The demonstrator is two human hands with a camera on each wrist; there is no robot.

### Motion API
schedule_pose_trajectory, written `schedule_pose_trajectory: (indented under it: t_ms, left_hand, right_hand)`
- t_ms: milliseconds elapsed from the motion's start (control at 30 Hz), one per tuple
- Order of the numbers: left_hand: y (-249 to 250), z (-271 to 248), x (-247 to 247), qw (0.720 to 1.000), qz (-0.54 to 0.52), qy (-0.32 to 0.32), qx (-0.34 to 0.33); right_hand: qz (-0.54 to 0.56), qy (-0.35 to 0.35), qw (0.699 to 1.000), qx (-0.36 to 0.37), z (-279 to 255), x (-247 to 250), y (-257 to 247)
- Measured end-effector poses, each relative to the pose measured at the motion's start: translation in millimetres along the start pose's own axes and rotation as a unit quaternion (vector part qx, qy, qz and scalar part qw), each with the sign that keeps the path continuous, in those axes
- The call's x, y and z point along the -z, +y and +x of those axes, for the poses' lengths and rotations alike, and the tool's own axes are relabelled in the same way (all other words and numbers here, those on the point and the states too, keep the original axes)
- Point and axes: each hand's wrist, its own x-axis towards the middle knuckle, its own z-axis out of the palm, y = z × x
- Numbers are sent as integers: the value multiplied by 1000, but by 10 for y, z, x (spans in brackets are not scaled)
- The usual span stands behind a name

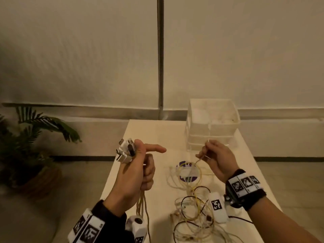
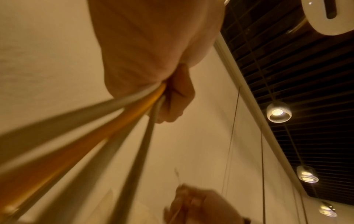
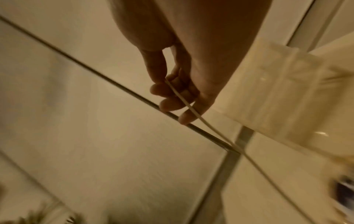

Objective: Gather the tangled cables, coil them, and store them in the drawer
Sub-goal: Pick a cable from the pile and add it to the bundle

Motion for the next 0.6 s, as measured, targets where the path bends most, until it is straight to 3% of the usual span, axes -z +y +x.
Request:
schedule_pose_trajectory:
  t_ms: [67,167,400,600]
  left_hand:
    - [55,108,-185,1000,8,-26,-12]
    - [152,233,-485,997,25,-58,-40]
    - [348,270,-956,995,-6,-92,-40]
    - [335,186,-1070,992,-4,-124,-13]
  right_hand:
    - [55,-30,997,50,-151,-46,-469]
    - [13,-93,987,130,-460,-254,-850]
    - [-88,-133,970,183,-1204,-562,-768]
    - [-117,-127,963,205,-1298,-630,-835]
